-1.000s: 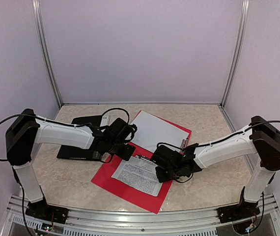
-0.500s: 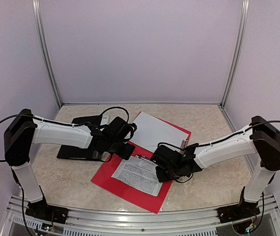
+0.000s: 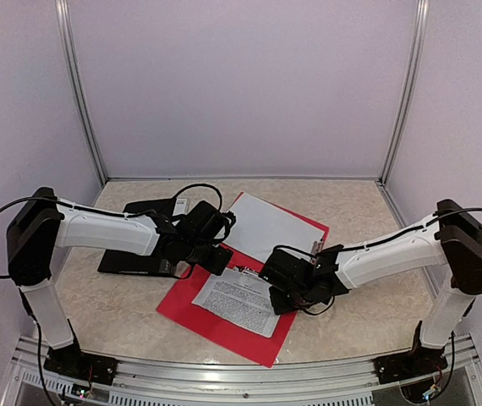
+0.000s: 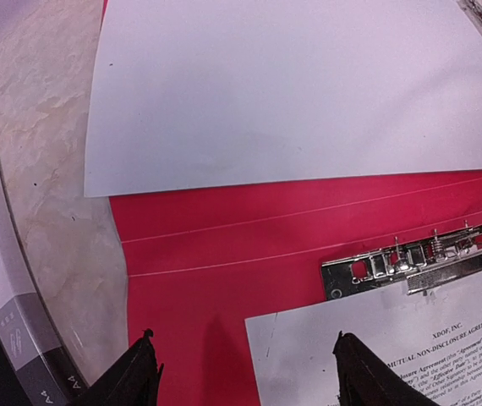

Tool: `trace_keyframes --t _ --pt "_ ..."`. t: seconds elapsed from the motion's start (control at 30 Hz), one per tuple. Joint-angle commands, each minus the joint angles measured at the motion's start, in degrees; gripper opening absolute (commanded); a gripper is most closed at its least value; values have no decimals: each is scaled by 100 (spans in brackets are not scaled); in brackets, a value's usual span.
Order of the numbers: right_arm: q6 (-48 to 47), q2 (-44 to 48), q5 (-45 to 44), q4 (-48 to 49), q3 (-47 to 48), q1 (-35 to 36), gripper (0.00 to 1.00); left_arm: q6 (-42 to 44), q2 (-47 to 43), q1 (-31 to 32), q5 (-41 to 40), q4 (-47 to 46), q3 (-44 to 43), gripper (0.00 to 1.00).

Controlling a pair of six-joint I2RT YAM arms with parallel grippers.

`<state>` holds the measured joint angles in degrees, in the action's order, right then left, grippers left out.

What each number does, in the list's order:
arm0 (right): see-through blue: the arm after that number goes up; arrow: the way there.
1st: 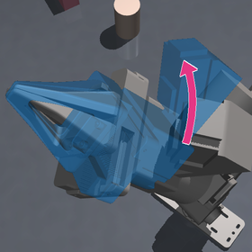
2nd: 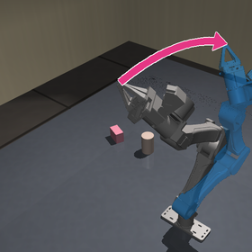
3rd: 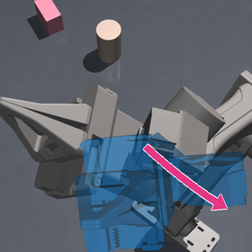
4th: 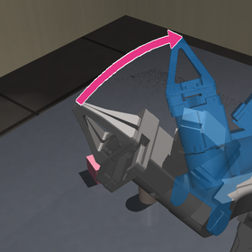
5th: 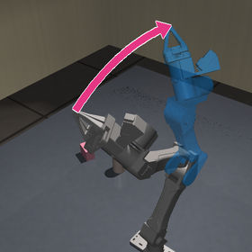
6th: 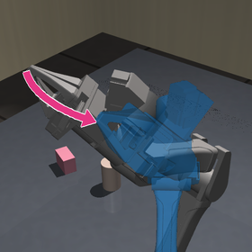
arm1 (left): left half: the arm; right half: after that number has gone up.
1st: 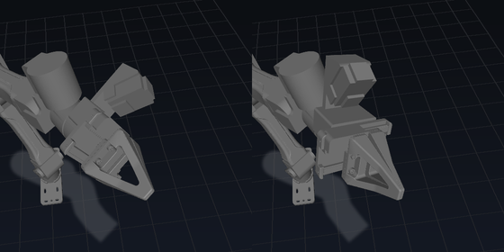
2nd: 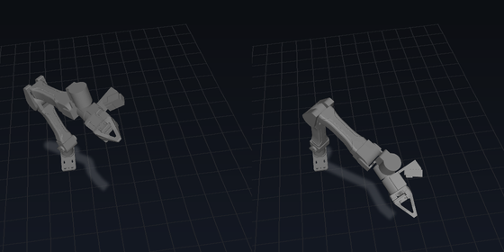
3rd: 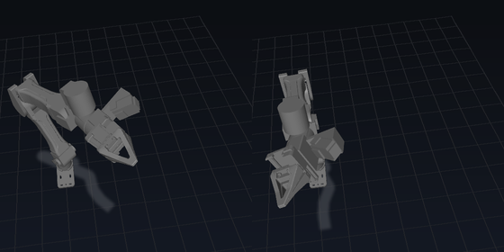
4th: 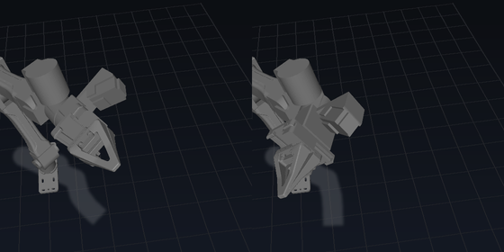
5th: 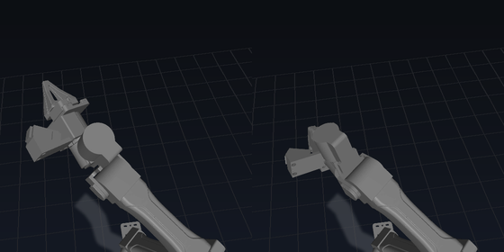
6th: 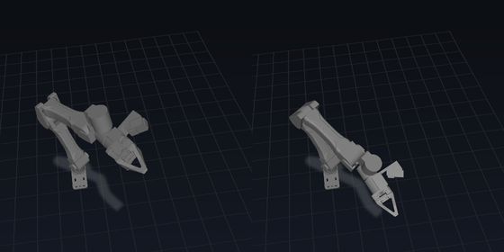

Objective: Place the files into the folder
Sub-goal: Adjust the file in the folder with some files.

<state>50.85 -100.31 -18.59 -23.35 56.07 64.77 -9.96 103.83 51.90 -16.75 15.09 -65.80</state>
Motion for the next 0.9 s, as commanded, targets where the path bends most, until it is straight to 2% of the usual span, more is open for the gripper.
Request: trace_keyframes --t 0.0,0.2,0.47,0.7,0.87 --pt "-62 454 -227 -225 166 59 49 -23 -157 40 73 30 58 68" --pt "-149 1135 -362 68 14 26 56 -74 -286 31 475 -60 87 69" --pt "-6 1567 -218 751 -574 -388 56 -121 -446 -13 946 -263 64 72" --pt "-165 1550 -123 901 -745 -612 55 76 -596 8 1754 -332 112 72" --pt "-189 1488 -25 1131 -873 -704 54 190 -496 68 1946 -338 112 72"
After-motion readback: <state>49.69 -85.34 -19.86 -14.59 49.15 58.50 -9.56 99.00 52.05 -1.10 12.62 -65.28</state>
